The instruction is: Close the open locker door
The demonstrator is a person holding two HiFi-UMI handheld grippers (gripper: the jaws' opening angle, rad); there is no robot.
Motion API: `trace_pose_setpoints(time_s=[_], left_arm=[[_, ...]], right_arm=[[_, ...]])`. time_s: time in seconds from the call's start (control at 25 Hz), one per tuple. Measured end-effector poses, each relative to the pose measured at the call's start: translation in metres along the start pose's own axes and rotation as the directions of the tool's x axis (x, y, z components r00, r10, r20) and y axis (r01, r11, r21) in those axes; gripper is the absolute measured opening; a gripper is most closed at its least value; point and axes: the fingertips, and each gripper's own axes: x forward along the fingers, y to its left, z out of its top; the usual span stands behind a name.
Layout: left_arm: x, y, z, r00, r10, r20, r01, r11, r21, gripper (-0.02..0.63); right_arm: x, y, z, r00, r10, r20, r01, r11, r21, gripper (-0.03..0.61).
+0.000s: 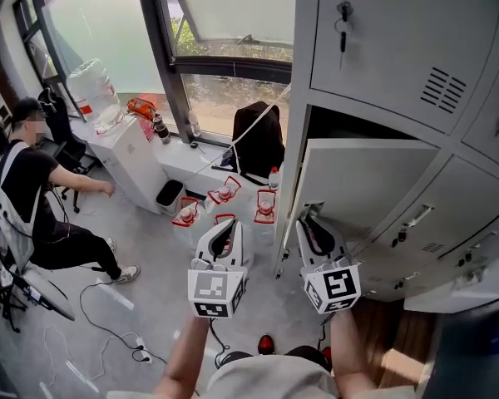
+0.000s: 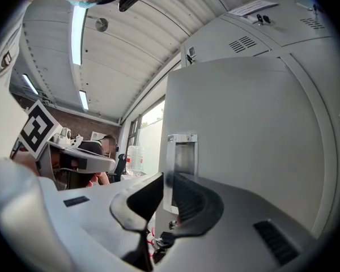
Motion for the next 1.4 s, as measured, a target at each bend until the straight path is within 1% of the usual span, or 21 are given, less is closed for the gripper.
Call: trace_pose_setpoints(time_s=[0.2, 0.68, 0.92, 1.4], left_arm=[[0.019, 0.005, 0.000, 1.000, -0.022, -0.002, 0.022, 1.000, -0.005, 0.021], [0.055, 0.005, -0.008, 0.998, -0.059, -0.023, 0.059, 0.998, -0.011, 0.021], [0.062, 0.007, -0.018, 0.997, -0.062, -0.049, 0.061, 0.998, -0.016, 0.021], [0.065, 0.013, -0.023, 0.997, -0.050, -0.066, 0.049, 0.999, -0.021, 0.021]], right_arm=[[0.018, -0.009, -0.003, 0.999, -0.039, -0.011, 0.039, 0.999, -0.001, 0.061], [0.053, -0.029, -0.013, 0.997, -0.069, -0.038, 0.070, 0.997, 0.027, 0.055], [0.065, -0.040, -0.016, 0.995, -0.092, -0.044, 0.094, 0.995, 0.037, 0.052], [0.076, -0.050, -0.017, 0.992, -0.115, -0.047, 0.117, 0.992, 0.040, 0.052]])
